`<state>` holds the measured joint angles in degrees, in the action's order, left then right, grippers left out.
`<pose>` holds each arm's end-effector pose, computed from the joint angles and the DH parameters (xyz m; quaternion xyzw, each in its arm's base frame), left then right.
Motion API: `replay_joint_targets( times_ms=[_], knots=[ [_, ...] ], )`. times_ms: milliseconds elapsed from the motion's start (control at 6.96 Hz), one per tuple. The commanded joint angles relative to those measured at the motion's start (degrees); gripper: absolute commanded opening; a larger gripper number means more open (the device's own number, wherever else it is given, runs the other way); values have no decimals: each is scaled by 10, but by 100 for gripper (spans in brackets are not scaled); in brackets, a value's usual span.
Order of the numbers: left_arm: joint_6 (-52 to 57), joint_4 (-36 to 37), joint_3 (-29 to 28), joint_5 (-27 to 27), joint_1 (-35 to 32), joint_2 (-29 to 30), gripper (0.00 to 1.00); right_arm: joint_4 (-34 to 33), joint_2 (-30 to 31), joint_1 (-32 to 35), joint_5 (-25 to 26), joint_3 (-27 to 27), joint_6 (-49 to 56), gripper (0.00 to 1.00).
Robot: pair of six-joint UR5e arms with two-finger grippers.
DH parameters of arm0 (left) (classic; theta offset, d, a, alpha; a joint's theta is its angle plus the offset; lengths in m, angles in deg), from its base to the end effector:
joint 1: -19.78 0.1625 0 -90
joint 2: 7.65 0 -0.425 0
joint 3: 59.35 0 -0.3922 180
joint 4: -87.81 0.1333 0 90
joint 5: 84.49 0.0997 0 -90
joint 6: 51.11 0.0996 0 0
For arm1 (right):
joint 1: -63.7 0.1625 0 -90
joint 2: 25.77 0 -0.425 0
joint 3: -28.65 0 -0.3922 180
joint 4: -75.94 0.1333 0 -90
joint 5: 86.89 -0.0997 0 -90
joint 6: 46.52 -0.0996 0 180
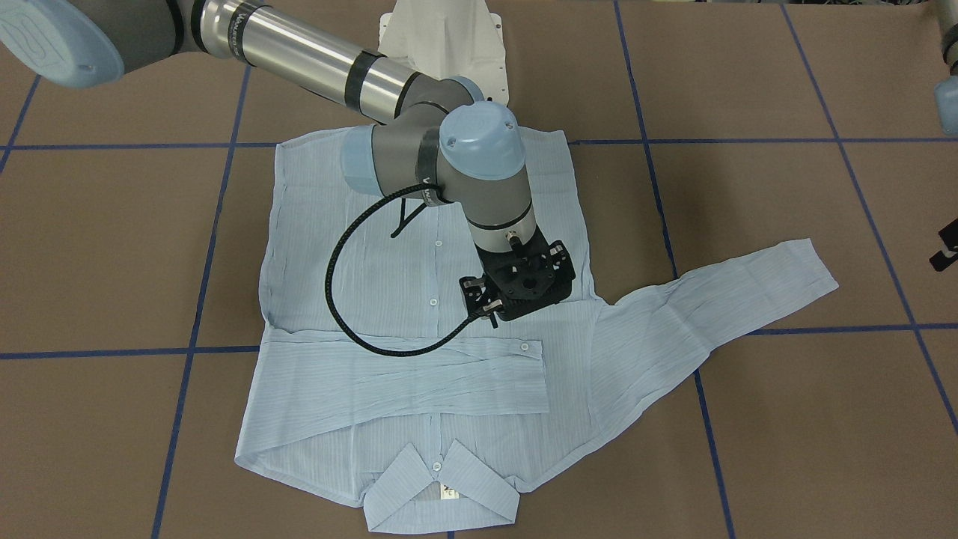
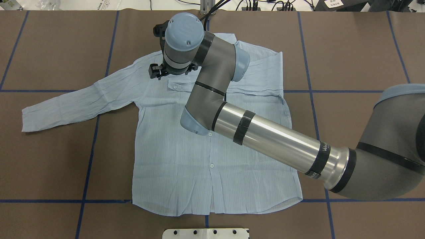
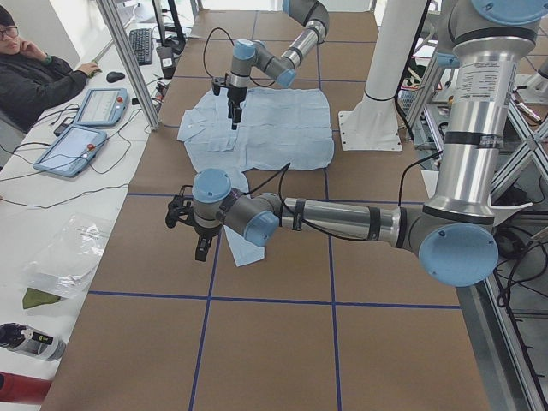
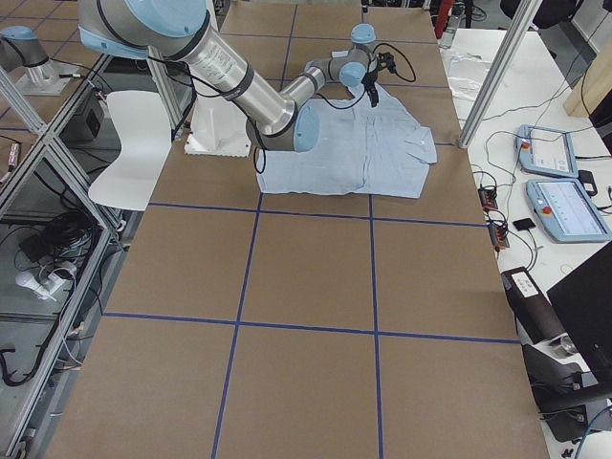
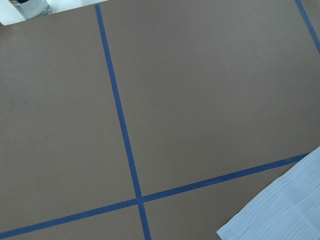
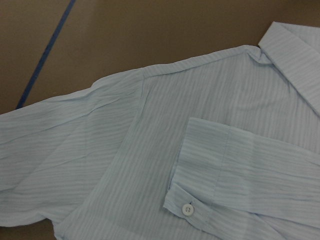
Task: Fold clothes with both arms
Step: 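Lay the sleeve flat across the chest and release with the right gripper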
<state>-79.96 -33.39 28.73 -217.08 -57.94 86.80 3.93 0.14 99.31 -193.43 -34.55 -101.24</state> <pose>0.0523 -0.5499 0.5745 0.1310 0.4204 -0.0242 0.8975 -0.6133 -0.5683 0.0830 0.1624 -0.4479 -0.0642 0.8769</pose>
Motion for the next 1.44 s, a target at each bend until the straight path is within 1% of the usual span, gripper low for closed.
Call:
replay_joint_targets(
  times_ms=[0,144,287,431,575,718,862,1006,1149,1293],
  knots=[
    [-216,-142,2,72,98,-39,99,-102,55,40,-65,-95,-6,99],
    [-265,-172,4,126,152,-70,99,-102,116,58,-79,-149,0,100],
    [-283,-215,4,130,161,-102,97,-112,166,79,-102,-201,2,100],
    [-312,-261,4,132,176,-128,92,-141,197,95,-123,-242,2,100],
    [-336,-269,4,147,191,-134,82,-152,227,102,-127,-278,5,100],
    [-367,-269,4,152,210,-134,71,-153,231,104,-127,-280,5,100],
    [-398,-269,4,188,242,-133,70,-153,235,104,-127,-281,5,100],
    [-423,-269,6,203,265,-133,65,-153,237,104,-126,-281,5,100],
    [-423,-269,7,204,267,-133,63,-153,237,104,-126,-281,5,100],
    [-423,-269,6,204,267,-134,57,-153,237,104,-126,-282,3,100]
  ],
)
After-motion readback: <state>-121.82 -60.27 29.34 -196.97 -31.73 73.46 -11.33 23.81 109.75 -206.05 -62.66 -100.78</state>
